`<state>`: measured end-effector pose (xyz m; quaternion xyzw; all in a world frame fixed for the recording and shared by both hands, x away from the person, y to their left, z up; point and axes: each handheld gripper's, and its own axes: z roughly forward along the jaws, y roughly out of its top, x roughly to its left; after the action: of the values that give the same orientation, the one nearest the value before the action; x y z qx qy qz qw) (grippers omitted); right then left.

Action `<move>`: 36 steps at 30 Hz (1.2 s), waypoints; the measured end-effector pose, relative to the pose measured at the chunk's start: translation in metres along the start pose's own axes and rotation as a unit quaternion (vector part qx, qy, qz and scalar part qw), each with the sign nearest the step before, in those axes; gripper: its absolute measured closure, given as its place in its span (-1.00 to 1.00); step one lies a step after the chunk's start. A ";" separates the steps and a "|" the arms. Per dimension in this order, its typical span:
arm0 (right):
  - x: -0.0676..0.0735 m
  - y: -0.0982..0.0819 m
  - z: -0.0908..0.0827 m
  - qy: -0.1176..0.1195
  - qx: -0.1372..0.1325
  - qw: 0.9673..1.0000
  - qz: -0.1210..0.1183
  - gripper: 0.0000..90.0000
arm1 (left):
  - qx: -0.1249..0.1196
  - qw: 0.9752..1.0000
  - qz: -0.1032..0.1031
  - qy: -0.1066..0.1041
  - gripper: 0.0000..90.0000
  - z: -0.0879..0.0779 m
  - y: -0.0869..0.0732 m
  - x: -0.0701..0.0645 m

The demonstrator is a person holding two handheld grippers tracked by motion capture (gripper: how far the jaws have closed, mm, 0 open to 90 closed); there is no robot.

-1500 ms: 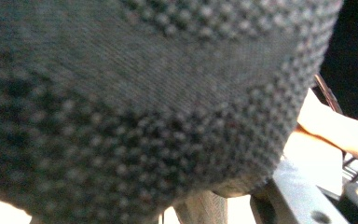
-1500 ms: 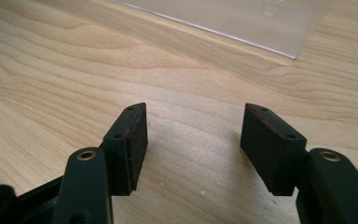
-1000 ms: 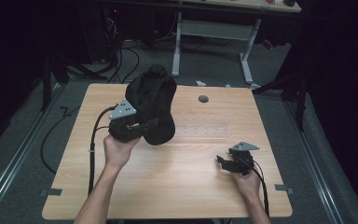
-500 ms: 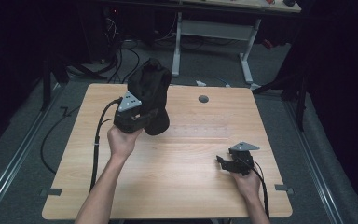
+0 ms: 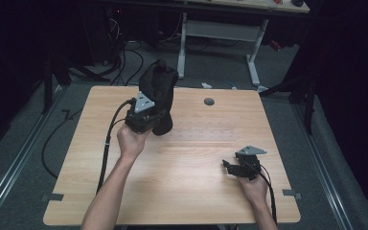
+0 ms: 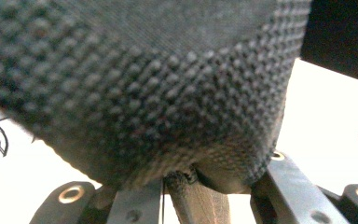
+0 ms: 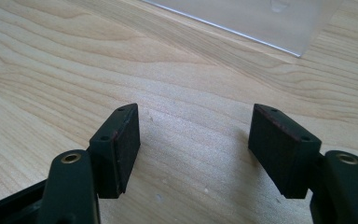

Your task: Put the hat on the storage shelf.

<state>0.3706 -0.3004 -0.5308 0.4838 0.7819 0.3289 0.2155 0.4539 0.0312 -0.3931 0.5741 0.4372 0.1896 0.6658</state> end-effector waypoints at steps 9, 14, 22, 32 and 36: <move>0.000 0.000 0.000 0.001 0.000 1.000 -0.003 -0.26 | 0.009 1.000 0.024 0.019 0.61 0.008 -0.010 -0.005; 0.001 0.000 0.000 0.002 0.001 1.000 -0.002 -0.27 | 0.004 0.999 0.029 0.022 0.61 0.012 -0.017 -0.006; 0.000 0.000 0.000 0.001 -0.001 1.000 -0.002 -0.27 | 0.011 1.000 0.002 0.029 0.60 0.018 -0.028 0.003; 0.000 0.000 0.000 0.001 -0.001 1.000 -0.004 -0.27 | 0.025 0.999 -0.033 0.029 0.55 0.012 -0.031 0.008; 0.001 0.000 0.000 0.001 0.000 1.000 -0.003 -0.27 | 0.029 0.998 -0.053 0.031 0.51 0.010 -0.030 0.007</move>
<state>0.3703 -0.2998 -0.5309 0.4812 0.7834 0.3292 0.2154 0.4579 0.0224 -0.4243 0.5629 0.4931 0.1588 0.6440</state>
